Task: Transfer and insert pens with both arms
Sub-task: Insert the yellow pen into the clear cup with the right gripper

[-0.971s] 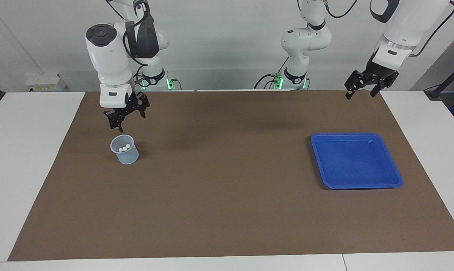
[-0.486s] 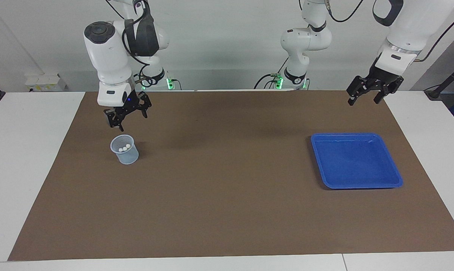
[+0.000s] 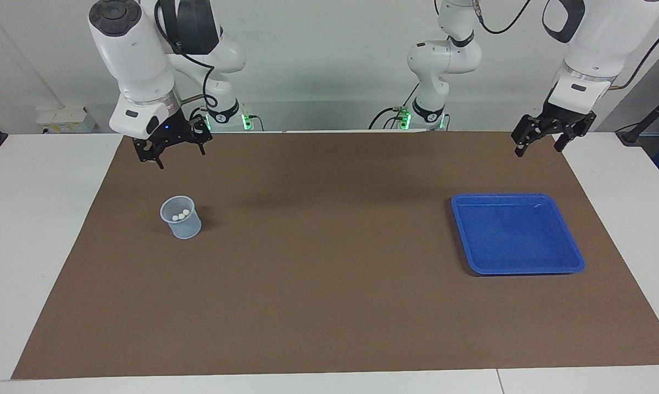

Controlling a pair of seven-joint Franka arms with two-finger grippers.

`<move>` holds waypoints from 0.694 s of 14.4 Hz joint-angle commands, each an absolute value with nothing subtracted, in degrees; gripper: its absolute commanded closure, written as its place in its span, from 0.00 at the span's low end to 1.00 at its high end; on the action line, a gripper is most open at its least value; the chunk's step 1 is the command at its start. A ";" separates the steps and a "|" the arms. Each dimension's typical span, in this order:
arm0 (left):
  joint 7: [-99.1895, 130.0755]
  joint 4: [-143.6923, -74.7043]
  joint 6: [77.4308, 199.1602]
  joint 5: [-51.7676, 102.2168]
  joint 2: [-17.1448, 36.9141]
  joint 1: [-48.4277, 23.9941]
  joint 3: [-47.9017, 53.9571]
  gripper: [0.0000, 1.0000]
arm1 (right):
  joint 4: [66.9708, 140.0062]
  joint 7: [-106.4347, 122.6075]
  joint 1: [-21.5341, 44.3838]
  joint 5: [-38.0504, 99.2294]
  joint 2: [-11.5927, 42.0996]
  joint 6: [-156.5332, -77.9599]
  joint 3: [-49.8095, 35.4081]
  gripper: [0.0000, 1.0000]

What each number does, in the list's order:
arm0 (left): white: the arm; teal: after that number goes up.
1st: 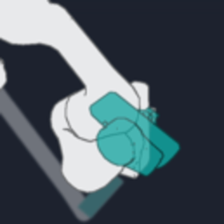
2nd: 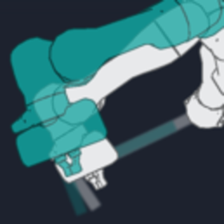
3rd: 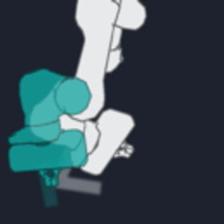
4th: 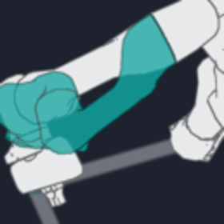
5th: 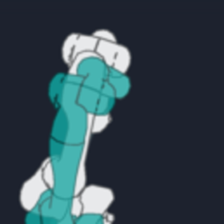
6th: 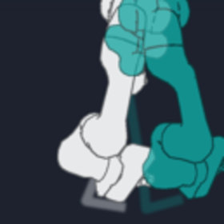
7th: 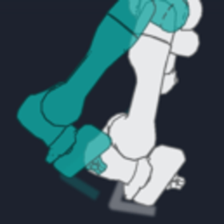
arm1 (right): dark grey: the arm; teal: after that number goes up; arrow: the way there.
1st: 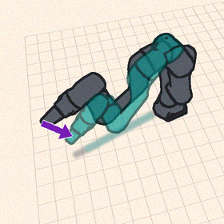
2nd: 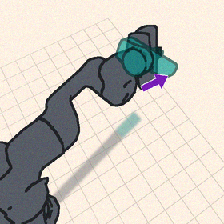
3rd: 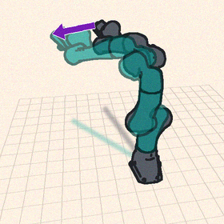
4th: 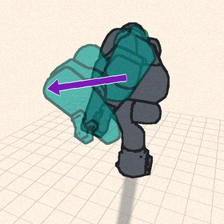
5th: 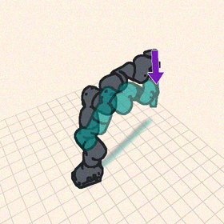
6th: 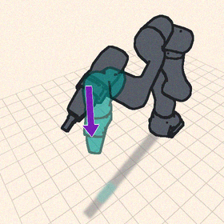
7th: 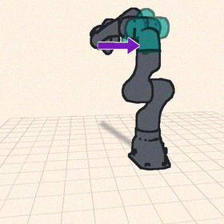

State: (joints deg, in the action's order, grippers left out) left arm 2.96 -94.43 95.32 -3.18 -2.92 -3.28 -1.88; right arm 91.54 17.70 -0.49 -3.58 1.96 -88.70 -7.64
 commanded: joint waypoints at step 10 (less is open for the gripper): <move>2.46 -93.69 96.15 1.05 -2.55 -4.04 -2.81 0.00 | 97.19 10.54 2.20 -2.55 -1.58 -90.34 -2.99 0.00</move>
